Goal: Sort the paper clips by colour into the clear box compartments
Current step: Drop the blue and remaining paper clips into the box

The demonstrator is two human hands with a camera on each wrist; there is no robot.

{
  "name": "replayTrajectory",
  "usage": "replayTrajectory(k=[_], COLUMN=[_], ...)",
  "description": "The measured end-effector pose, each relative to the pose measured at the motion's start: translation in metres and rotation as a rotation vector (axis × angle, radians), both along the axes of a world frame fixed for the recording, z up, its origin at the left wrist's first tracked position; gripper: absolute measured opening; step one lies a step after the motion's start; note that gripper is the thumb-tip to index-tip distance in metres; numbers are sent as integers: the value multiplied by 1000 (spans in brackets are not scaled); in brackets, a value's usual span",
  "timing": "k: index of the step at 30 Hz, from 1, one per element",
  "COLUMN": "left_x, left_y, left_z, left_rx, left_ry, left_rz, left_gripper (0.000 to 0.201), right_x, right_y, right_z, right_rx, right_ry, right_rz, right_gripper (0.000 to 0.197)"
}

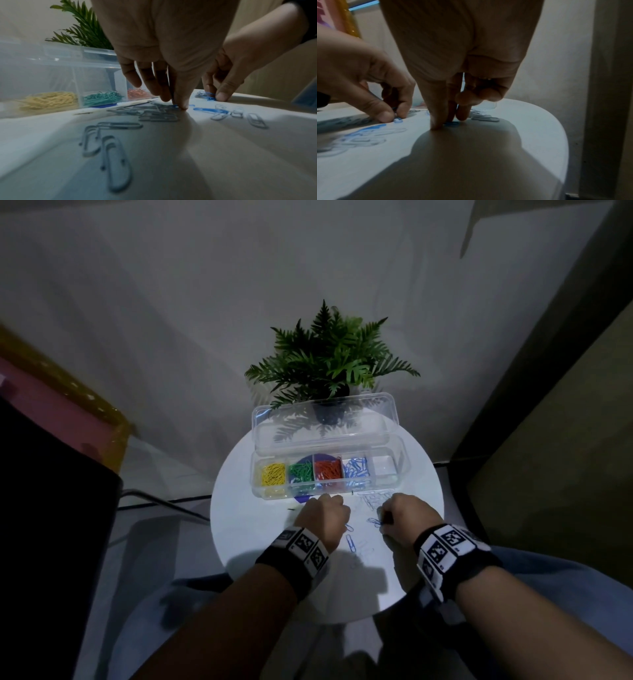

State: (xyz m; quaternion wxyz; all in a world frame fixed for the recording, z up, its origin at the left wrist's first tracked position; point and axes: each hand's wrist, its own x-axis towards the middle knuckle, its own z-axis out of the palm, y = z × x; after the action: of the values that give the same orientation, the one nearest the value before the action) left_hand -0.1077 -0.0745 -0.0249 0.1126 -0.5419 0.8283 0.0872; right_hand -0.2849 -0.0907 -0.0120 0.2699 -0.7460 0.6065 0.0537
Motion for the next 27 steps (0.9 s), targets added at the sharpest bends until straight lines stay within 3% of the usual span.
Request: replayTrajectory(k=[5,9,11,16,18,20,22,25,27], left_x=[-3,-2,-1,5,5,8,6,8,9], left_y=[6,6,8,13,15,12,14,11,10], left_z=[1,11,3,-2,9,3,14,5,2], left_rx=[-63,-128,-124,-81,8,-23,-6,35,-70], left_ry=[-103,-3,42,19,3,-84,-69,-112,-88], left_rz=[-50,-56,-137,-210,-240,-298,-336,-356,-385], left_gripper=[25,7,20,16,6,22,8,27,28], right_x=[8,8,7,7,10,14,21,33,39], right_y=[3,0,-1,-2,-7,-15,-26,-42,-48], right_z=[-2,-3,0,15,25,37,45,50,51], right_rx=[-13,22,22,-79,-150,-223,-260,-247,-231], right_ry=[40,31,0,-234,-334,-403,-424,-408,-381], right_rz=[14,21,-11,-151,-172,-175,-168,-163,-152], right_gripper=[16,17,15,15,13,13,13,17,20])
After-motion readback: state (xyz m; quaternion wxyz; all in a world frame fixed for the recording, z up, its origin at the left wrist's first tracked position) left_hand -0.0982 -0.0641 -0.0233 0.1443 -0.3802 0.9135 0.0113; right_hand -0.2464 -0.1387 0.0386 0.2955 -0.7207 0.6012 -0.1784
